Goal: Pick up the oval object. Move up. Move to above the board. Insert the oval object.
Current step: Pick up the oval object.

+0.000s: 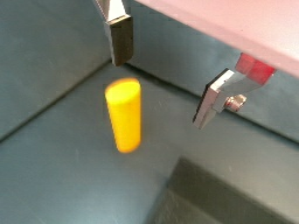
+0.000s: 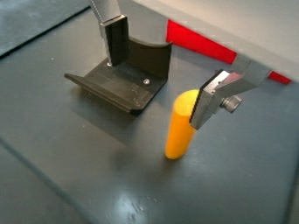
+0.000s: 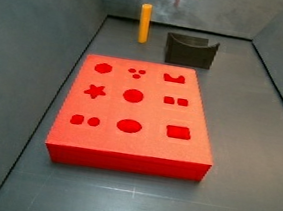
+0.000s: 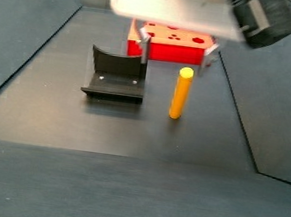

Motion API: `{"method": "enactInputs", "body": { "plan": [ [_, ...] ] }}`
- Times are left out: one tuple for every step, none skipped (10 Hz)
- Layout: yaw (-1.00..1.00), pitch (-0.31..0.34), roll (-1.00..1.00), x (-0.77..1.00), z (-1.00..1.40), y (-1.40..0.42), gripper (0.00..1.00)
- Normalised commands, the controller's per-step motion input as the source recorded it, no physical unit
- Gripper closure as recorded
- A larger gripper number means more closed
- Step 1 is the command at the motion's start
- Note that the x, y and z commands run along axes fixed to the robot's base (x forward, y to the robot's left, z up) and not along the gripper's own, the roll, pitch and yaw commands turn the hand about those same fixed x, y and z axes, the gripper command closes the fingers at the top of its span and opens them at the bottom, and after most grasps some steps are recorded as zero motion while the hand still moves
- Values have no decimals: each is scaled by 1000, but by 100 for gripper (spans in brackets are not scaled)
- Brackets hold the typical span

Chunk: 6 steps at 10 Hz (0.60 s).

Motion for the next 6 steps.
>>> {"method": "enactInputs", "body": {
  "plan": [
    [37,-51,0,0,-240,-49,0],
    [-57,-39,111,-517,-309,-63,0],
    [-229,-99,0,-694,-80,0,0],
    [-197,-51,0,-574,0,0,0],
    [-151,-36,-9,-320,0,0,0],
    [-83,-41,0,-191,-3,-106,0]
  ]
}}
